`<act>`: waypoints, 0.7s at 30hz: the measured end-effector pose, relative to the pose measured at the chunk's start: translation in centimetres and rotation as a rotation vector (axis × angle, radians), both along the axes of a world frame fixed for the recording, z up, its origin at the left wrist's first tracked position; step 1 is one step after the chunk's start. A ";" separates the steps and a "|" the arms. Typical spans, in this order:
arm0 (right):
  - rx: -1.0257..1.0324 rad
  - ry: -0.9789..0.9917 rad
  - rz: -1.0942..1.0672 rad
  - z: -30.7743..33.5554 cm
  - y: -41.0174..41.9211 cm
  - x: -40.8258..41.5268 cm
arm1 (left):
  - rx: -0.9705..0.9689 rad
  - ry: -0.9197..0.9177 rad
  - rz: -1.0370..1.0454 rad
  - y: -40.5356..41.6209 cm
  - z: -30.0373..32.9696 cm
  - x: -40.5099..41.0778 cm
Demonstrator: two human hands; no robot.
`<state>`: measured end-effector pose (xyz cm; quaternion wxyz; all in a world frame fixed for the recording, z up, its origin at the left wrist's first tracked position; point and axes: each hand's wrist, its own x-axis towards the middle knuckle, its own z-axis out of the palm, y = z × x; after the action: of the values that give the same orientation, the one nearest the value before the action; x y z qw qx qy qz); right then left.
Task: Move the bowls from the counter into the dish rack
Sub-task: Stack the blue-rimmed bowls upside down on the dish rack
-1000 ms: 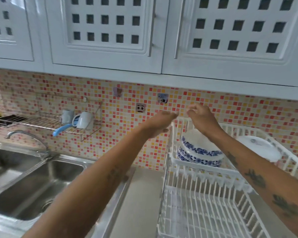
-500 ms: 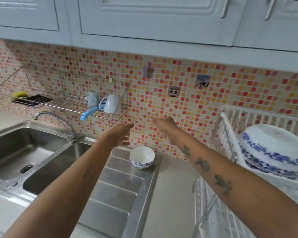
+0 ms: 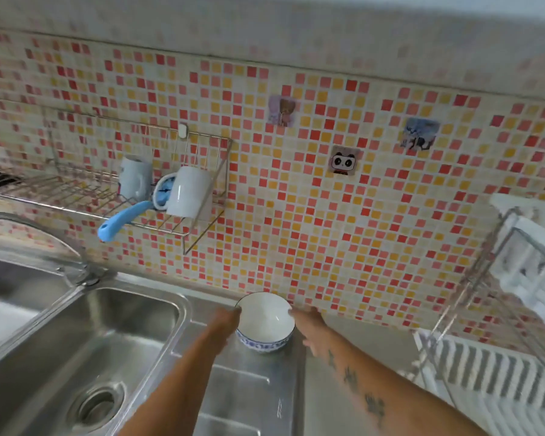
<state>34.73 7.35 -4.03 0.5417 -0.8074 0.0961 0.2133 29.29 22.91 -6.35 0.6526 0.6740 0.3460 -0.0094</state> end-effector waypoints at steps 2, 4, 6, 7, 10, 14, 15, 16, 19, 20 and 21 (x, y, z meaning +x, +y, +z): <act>0.002 0.032 0.006 -2.1 0.2 1.0 | 0.014 -0.005 0.003 0.2 -2.1 1.3; 0.028 0.055 0.008 -3.6 0.6 2.0 | 0.005 -0.010 -0.012 0.3 -3.4 2.0; 0.056 0.076 0.002 -5.0 0.9 2.9 | -0.023 -0.017 -0.026 0.3 -4.8 2.5; 0.074 0.086 0.001 -5.5 1.1 3.3 | -0.039 -0.020 -0.031 0.3 -5.3 2.8; 0.116 0.099 -0.004 -6.7 1.6 3.9 | -0.071 -0.036 -0.022 0.2 -6.2 3.5; 0.120 0.089 -0.005 -7.5 2.1 4.0 | -0.116 -0.059 -0.015 -0.1 -6.5 4.1; 0.115 0.081 -0.007 -7.6 2.1 3.8 | -0.133 -0.059 -0.013 -0.1 -6.5 4.0; 0.113 0.075 -0.010 -7.6 2.1 3.7 | -0.138 -0.058 -0.007 -0.1 -6.5 3.9; 0.116 0.060 -0.025 -7.2 2.0 3.0 | -0.149 -0.060 -0.003 0.1 -6.0 3.5; 0.120 0.054 -0.033 -6.8 1.9 2.6 | -0.151 -0.075 -0.010 0.1 -5.7 3.1; 0.128 0.053 -0.041 -6.2 1.9 2.1 | -0.158 -0.097 -0.022 0.2 -5.4 2.7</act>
<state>36.80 9.21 -10.20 0.5939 -0.7629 0.1131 0.2290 31.99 23.06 -11.72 0.7195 0.6238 0.3049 -0.0111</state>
